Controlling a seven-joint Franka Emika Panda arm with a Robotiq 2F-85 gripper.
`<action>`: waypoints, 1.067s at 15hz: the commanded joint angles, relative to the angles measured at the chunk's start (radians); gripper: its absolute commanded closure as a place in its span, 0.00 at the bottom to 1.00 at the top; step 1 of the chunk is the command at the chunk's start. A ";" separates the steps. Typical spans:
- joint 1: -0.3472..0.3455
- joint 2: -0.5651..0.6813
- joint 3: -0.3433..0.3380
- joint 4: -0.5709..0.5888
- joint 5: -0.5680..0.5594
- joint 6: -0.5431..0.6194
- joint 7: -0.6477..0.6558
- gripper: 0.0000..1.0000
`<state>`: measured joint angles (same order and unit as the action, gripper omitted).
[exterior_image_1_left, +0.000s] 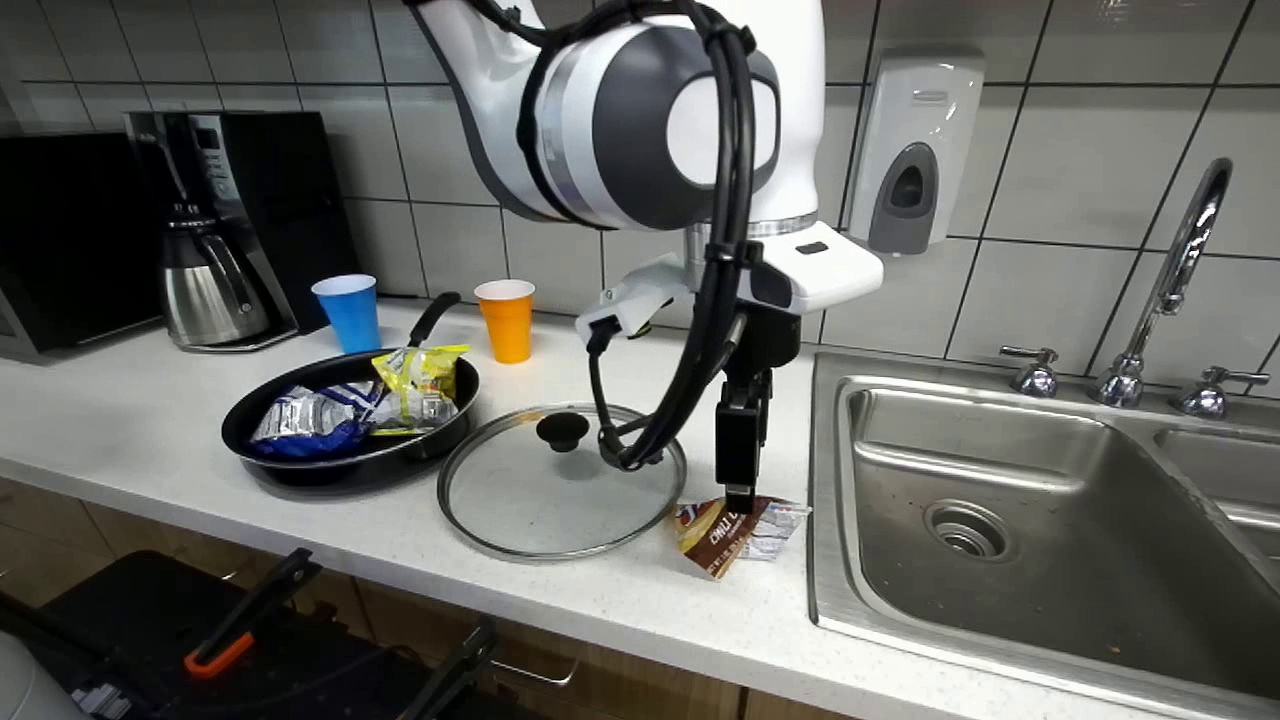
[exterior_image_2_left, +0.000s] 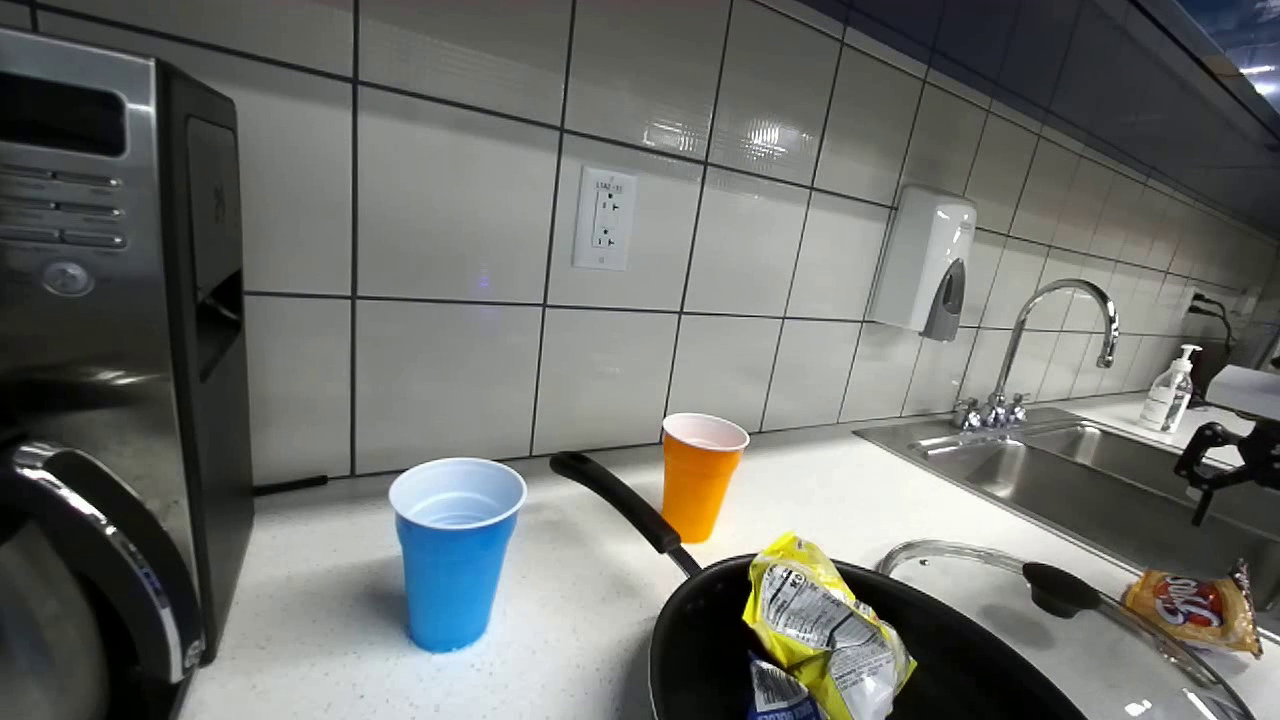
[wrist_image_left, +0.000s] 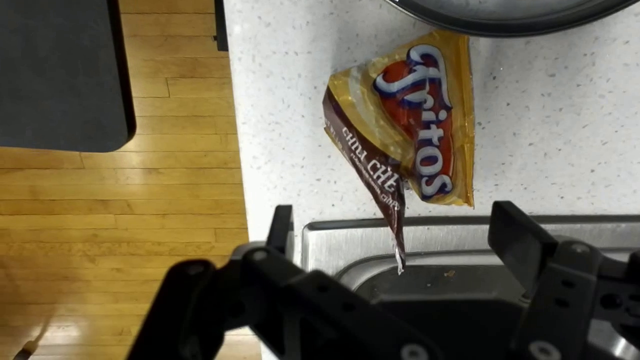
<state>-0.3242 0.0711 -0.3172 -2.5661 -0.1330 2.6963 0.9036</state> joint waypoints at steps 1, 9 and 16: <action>0.007 0.068 -0.017 0.057 0.050 0.009 -0.071 0.00; 0.016 0.174 -0.022 0.107 0.166 0.021 -0.163 0.00; 0.038 0.195 -0.034 0.116 0.198 0.029 -0.184 0.49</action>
<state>-0.3067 0.2570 -0.3323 -2.4653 0.0342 2.7176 0.7589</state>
